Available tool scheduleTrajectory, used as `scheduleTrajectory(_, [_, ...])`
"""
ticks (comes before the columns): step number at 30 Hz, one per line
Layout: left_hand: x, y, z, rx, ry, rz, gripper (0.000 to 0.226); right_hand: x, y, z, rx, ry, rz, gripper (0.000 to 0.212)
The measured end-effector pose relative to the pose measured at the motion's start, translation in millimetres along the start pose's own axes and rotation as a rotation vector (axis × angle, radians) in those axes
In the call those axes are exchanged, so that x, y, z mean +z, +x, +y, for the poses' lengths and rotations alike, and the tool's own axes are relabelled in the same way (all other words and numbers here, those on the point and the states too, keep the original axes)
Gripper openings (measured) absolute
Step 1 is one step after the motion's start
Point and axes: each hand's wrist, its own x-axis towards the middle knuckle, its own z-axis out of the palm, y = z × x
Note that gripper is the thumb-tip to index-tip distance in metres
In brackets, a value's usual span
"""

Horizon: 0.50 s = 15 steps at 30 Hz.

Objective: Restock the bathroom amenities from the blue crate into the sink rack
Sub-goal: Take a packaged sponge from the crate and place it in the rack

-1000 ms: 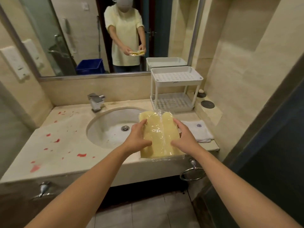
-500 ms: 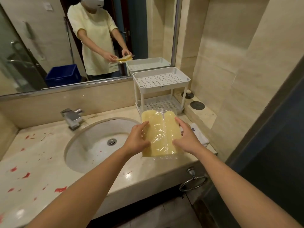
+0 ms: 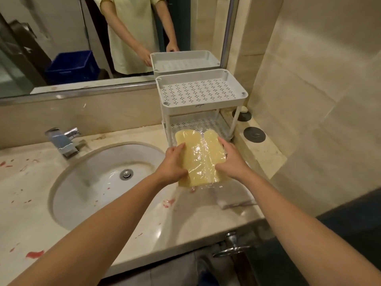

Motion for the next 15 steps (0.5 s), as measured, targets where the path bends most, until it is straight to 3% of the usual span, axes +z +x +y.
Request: scheduleTrajectory(15, [22.7,129.0,1.7,-0.142,0.073,0.163,0.091,-15.7,135.6,18.4,0.035,-0.160,-0.094,0.098])
